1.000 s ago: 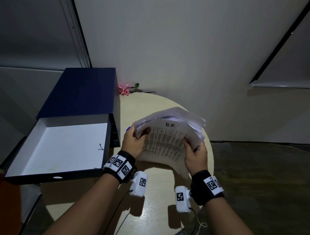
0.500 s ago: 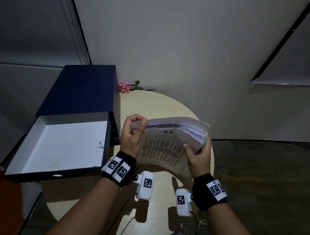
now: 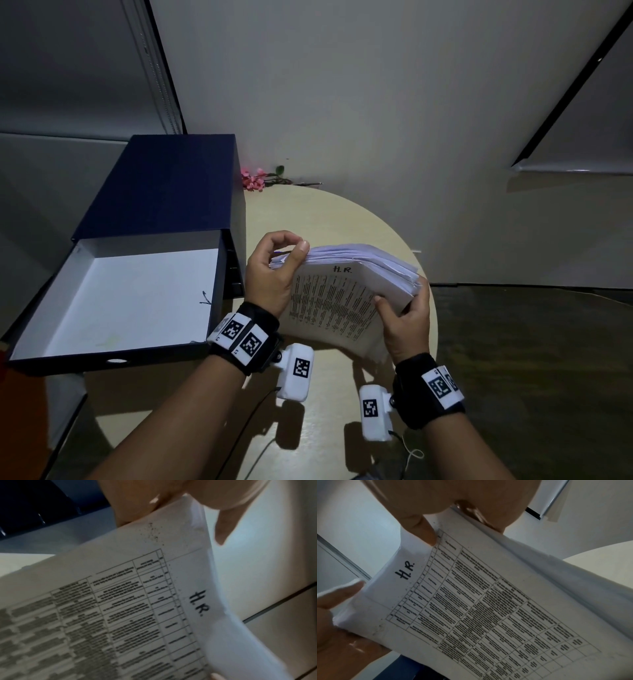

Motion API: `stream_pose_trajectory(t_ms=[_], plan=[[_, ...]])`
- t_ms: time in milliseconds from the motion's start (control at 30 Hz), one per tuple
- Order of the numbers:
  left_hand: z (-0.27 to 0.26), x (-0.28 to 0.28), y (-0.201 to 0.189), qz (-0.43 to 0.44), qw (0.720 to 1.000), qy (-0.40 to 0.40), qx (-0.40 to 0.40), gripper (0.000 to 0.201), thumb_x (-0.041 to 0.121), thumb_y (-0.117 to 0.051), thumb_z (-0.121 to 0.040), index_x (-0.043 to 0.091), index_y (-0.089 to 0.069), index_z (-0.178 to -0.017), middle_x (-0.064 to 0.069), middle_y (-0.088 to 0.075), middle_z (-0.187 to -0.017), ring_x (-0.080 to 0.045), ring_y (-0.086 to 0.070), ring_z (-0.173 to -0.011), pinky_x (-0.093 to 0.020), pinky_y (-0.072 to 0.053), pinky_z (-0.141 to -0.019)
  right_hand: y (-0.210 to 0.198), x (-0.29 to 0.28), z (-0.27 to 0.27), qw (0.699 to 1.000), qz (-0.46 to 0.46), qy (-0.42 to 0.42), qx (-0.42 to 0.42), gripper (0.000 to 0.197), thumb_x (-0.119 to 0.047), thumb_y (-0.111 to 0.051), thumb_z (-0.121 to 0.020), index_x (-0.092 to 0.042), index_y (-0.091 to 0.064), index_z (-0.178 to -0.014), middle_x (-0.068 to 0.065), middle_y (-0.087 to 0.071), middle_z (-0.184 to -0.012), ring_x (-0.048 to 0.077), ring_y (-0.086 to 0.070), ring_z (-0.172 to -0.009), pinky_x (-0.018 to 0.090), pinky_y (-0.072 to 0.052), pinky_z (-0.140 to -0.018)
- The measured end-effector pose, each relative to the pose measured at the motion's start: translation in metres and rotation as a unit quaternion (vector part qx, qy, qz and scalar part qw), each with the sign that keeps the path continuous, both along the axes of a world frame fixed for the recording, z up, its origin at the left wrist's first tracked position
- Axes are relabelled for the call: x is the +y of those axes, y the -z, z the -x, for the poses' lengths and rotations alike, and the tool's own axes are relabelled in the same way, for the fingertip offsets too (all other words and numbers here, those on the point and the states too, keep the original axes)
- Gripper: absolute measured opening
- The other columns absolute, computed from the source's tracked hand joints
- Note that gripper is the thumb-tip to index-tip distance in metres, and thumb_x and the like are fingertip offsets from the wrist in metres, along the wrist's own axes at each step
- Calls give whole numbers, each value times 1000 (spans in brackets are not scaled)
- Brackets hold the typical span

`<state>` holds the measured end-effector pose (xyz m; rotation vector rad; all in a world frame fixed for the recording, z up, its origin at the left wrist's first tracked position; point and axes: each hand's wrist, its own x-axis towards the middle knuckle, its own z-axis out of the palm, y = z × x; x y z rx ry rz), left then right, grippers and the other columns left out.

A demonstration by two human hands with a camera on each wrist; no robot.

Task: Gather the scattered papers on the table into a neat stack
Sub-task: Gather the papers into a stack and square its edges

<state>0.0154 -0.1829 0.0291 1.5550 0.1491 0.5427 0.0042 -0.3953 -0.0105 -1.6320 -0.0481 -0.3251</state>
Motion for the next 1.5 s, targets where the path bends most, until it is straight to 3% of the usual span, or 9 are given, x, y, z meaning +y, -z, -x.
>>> stream_pose_trajectory(t_ms=[167,300,500,700,833,967,1133,1300,1500], plan=[[0,1,2,-25,999,-3,19,10,25,-70,-86,18,-65,-91,4,-69,-93,-18,-63,-93,-47,-52,-90,5,0,-1,1000,15,-5,20,49,0,-69,-86,-32,-48,-116,-9,-64,-101,-4,-66,-89,18,-56,-76],[6,3,-7,-124,992,-1,22,37,57,-66,-78,24,-65,-96,11,-66,-100,-11,-62,-97,-43,-53,-86,-2,3,-8,997,69,18,18,28,-7,-68,-91,-22,-58,-112,-17,-64,-93,-14,-63,-82,2,-47,-68],[16,-5,-40,-521,854,-8,1,50,51,-64,-78,37,-50,-124,16,-55,-129,-9,-49,-120,-37,-32,-99,-52,-11,-43,932,335,-50,-129,38,6,-60,-78,-14,-67,-110,4,-73,-94,19,-66,-83,29,-53,-73],[9,-8,-19,-398,903,140,81,30,7,-60,-78,24,-59,-102,-3,-71,-89,-29,-64,-86,-38,-52,-70,-85,5,-39,844,491,-159,-148,25,-21,-53,-80,-26,-62,-103,-1,-72,-89,28,-65,-81,43,-54,-69],[15,0,15,-320,939,77,104,36,0,-59,-78,22,-67,-105,0,-73,-93,-24,-66,-92,-30,-51,-76,-64,-17,-24,867,480,-42,-127,47,-41,-71,-84,-29,-56,-127,-3,-59,-135,19,-51,-127,44,-38,-108],[33,5,41,-67,977,78,187,57,-18,-54,-79,35,-67,-95,7,-71,-94,-6,-66,-89,-22,-52,-79,-15,-69,1,966,187,153,91,85,-35,-83,-76,-34,-33,-146,-3,-28,-158,20,-31,-142,51,-35,-112],[47,8,60,82,967,85,228,44,-14,-56,-87,11,-58,-123,-17,-65,-118,-30,-61,-105,-40,-51,-88,47,-101,2,937,-201,21,285,88,-18,-88,-70,-41,-41,-142,2,-51,-145,25,-56,-129,36,-54,-93],[57,10,62,39,979,77,187,43,-12,-55,-88,8,-49,-126,2,-64,-107,6,-64,-90,-19,-55,-80,55,-106,-3,955,-61,-26,289,33,-17,-75,-85,-12,-67,-117,12,-73,-114,37,-67,-110,58,-52,-95],[70,23,108,51,964,20,260,51,-6,-68,-81,10,-52,-127,-8,-64,-116,-26,-60,-107,-41,-49,-88,52,-74,35,971,62,-35,228,39,13,-64,-86,-16,-62,-113,-5,-70,-100,2,-69,-93,37,-58,-88]])
